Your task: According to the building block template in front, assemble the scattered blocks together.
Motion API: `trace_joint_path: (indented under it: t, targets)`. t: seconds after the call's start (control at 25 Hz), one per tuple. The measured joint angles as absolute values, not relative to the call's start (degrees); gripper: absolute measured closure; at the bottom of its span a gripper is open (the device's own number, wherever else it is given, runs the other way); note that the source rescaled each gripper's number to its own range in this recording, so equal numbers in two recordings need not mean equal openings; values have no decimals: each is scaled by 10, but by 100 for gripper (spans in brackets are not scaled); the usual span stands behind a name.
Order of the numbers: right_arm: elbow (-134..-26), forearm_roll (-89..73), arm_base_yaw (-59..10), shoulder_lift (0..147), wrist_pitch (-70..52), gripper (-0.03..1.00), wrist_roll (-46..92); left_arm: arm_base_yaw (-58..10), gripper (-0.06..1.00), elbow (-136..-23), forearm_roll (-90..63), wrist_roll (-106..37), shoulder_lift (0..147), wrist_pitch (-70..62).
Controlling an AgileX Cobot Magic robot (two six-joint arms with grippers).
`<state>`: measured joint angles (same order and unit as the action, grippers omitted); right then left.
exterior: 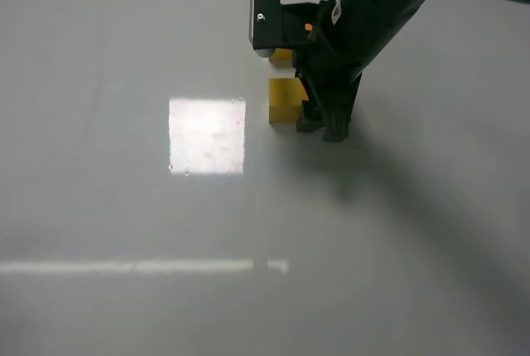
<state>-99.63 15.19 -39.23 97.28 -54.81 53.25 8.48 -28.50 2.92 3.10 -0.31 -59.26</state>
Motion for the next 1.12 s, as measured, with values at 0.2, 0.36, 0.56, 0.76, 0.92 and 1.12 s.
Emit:
trace_joint_path:
  t: [0.2, 0.36, 0.56, 0.76, 0.92, 1.12]
  targets:
    - [-996, 148, -392, 965, -550, 24, 528, 85, 18, -285, 29, 31, -3, -593]
    - [-996, 131, -392, 954, -552, 24, 526, 85, 18, -285, 29, 31, -3, -593]
    - [-996, 104, -392, 931, -555, 24, 522, 85, 18, -285, 29, 31, -3, -593]
    - [-996, 75, -392, 894, -543, 24, 501, 85, 18, -285, 29, 31, -3, -593]
    - [-997, 76, -367, 875, -517, 39, 440, 85, 18, -285, 29, 31, -3, -593]
    - [-997, 17, -246, 871, -510, 56, 389, 85, 18, -285, 29, 31, -3, -593]
